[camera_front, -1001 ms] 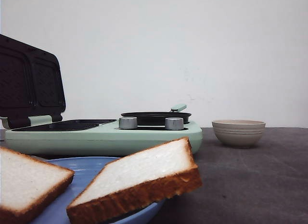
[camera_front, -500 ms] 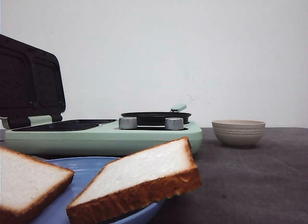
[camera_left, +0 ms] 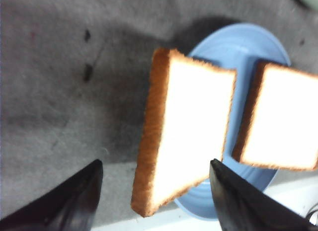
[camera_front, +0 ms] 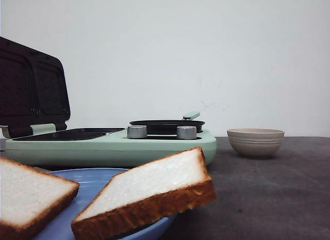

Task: Make breakfast with bread and shrimp
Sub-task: 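Lower the left gripper to the bread slice on the blue plate and grasp it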

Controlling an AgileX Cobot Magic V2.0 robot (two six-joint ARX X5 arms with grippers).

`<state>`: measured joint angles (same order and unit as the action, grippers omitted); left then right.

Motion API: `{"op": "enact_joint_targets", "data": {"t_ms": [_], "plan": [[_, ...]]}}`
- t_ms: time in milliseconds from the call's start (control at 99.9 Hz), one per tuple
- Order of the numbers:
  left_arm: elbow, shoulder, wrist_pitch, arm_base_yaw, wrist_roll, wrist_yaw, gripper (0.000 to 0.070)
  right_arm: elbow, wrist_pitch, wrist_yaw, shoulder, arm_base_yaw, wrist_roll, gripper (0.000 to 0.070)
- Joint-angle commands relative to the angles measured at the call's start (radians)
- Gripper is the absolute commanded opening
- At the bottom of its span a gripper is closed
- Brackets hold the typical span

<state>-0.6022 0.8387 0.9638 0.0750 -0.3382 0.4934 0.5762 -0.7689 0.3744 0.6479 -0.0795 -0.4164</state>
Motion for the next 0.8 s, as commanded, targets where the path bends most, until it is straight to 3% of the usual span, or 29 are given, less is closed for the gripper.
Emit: {"op": "enact_joint_targets", "data": {"t_ms": [0,390,791], "plan": [[-0.014,0.031,-0.009,0.018,0.016,0.005,0.0366,0.014,0.005,0.004,0.003,-0.003,0.009,0.0004],[-0.014,0.18,-0.052,0.15,0.024,0.004,0.0366,0.014,0.005,0.004,0.003,-0.003,0.01,0.0004],[-0.014,0.254,-0.101,0.196,0.024,0.005,0.0366,0.014,0.005,0.019,0.003,-0.003,0.01,0.0004]]}}
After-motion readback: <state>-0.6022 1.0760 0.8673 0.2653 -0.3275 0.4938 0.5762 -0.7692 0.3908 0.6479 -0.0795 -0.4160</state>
